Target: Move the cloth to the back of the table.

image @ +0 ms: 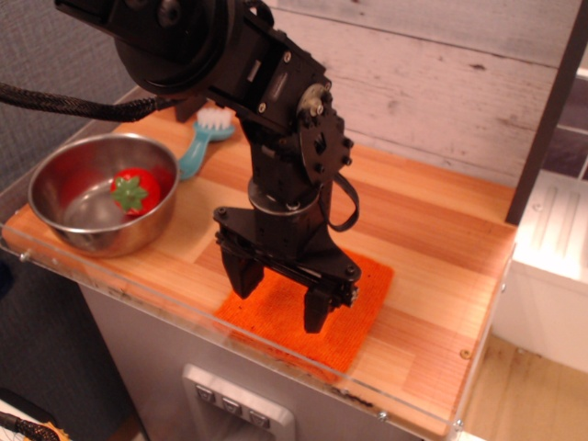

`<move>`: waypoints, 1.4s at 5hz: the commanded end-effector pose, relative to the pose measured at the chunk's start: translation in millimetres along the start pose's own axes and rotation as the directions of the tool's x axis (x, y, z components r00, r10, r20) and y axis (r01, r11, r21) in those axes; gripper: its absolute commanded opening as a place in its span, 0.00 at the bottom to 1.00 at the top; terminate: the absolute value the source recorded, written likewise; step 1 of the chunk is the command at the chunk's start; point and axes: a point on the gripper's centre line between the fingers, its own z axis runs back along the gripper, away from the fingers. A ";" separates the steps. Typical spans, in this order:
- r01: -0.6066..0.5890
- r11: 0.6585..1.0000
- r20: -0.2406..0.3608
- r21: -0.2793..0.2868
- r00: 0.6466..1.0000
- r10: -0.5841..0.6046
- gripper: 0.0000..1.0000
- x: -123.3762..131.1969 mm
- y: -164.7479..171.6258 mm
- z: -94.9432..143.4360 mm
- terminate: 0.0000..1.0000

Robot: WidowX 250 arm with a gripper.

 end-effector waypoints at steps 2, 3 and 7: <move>0.002 1.000 -0.040 -0.006 0.999 -0.002 1.00 1.5 8.4 -30.2 0.00; -0.003 1.000 -0.052 -0.006 0.999 0.003 1.00 -7.9 16.0 -38.3 0.00; -0.033 0.999 -0.093 -0.039 0.995 0.029 1.00 33.9 12.6 -62.0 0.00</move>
